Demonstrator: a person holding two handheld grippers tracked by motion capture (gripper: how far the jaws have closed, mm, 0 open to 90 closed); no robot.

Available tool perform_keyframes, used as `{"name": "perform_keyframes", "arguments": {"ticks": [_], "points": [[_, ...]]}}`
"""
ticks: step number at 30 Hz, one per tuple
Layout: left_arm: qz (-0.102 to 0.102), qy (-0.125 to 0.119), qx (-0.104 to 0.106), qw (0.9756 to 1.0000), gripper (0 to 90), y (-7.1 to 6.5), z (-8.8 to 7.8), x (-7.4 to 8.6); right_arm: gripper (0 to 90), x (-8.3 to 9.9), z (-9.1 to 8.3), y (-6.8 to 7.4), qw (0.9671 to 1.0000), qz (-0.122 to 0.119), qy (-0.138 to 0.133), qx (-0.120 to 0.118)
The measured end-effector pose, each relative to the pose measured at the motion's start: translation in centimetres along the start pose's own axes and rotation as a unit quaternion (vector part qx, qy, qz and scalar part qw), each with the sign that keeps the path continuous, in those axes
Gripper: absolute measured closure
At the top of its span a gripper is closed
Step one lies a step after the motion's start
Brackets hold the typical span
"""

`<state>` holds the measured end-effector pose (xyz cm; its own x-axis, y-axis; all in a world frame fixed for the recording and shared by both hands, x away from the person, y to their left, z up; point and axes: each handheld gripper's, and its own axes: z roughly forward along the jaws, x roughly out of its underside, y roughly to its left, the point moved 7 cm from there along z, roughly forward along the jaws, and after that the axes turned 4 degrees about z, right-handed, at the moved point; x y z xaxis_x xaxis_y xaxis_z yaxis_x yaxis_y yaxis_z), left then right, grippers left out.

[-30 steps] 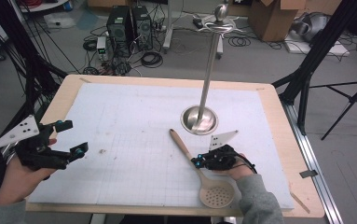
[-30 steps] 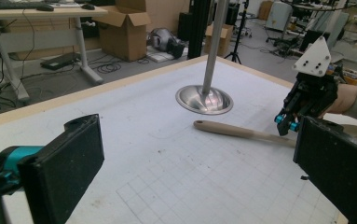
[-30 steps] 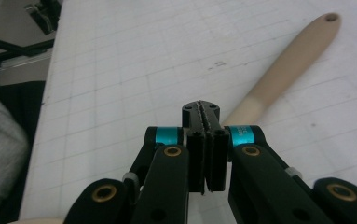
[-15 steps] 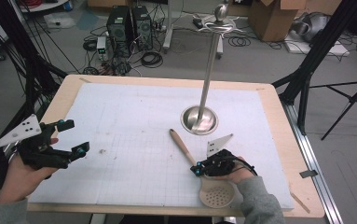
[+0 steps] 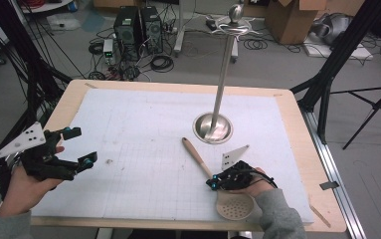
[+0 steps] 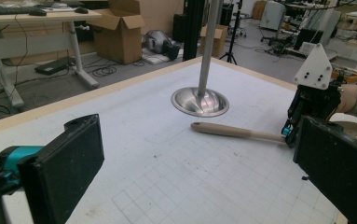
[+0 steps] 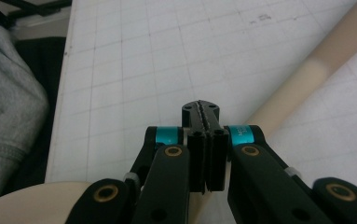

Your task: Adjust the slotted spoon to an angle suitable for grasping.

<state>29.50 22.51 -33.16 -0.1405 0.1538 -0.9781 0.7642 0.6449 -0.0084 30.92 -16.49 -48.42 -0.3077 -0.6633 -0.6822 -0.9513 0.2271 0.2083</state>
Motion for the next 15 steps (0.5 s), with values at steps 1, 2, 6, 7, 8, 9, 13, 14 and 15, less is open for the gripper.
{"name": "perform_keyframes", "arguments": {"ticks": [1,2,6,7,8,9,13,14,15], "points": [[0.000,0.000,-0.001,1.0000,2.1,0.0,0.0,0.0,89.9,0.2,-0.2,-0.1,1.0000,-0.002,0.002,0.003],[0.001,0.001,-0.001,1.0000,2.1,0.0,0.0,0.0,89.9,0.2,-0.2,-0.1,1.0000,-0.002,0.002,0.003],[-0.001,0.003,0.001,1.0000,2.1,0.0,0.2,0.1,89.9,0.6,-0.8,-0.3,0.9999,0.001,0.005,0.012],[-0.002,0.003,0.002,1.0000,2.1,0.0,0.2,0.1,89.9,0.7,-0.9,-0.4,0.9999,0.000,0.005,0.013],[-0.002,0.003,0.002,1.0000,2.1,0.0,0.2,0.1,89.9,0.9,-1.1,-0.5,0.9999,-0.001,0.005,0.015],[-0.002,0.003,0.002,1.0000,2.1,0.0,0.2,0.1,90.0,1.1,-1.4,-0.6,0.9998,-0.002,0.007,0.019],[-0.004,0.004,0.001,1.0000,2.1,0.1,0.2,0.2,89.9,1.8,-2.2,-1.0,0.9996,0.003,0.005,0.026],[-0.004,0.004,0.001,1.0000,2.1,0.1,0.2,0.2,89.9,2.0,-2.4,-1.1,0.9996,0.005,0.006,0.026],[-0.004,0.005,0.002,1.0000,2.1,0.1,0.2,0.2,90.0,2.2,-2.6,-1.2,0.9995,0.005,0.005,0.030]]}}
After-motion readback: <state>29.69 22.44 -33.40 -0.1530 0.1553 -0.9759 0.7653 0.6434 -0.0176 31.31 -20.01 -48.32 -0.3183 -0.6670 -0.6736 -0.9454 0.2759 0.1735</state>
